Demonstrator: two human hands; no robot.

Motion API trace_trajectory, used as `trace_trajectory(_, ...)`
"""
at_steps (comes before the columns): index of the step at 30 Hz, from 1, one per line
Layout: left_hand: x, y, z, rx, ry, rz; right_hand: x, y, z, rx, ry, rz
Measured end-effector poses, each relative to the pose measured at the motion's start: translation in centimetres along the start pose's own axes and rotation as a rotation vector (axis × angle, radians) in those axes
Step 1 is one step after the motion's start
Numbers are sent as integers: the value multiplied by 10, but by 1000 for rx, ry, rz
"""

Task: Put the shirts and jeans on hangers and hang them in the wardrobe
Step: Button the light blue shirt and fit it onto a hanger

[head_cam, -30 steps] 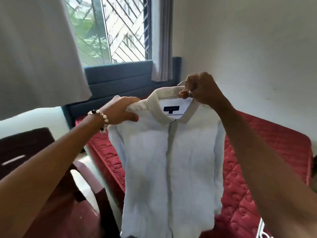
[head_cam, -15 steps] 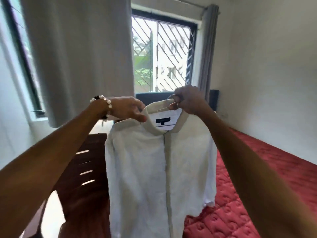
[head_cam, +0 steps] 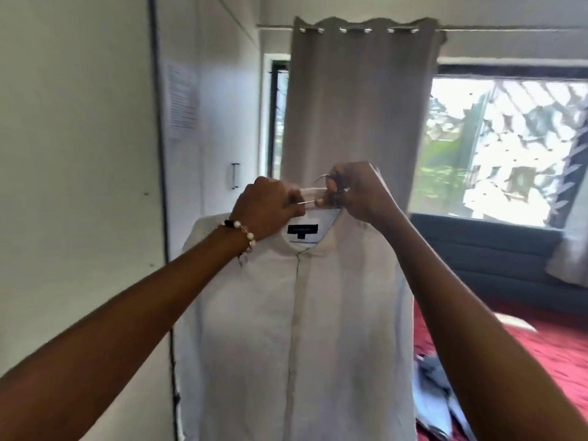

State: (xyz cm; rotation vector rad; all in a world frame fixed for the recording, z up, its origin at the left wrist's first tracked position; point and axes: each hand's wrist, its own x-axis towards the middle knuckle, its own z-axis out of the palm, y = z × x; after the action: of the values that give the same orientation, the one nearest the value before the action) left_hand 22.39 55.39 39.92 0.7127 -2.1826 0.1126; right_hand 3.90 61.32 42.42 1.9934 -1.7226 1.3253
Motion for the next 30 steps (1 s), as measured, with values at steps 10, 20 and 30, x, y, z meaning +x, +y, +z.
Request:
trace_trajectory(10,-106,-102,-174,639,391,21,41,-178,128,642,51,-298)
trace_trajectory(20,-189,-215,-360,1003,546,-94,86,-327,256,432,-126,-677)
trace_trajectory(30,-227,-298,-538,1098,634,-205,111,-520,354,-50,361,-846)
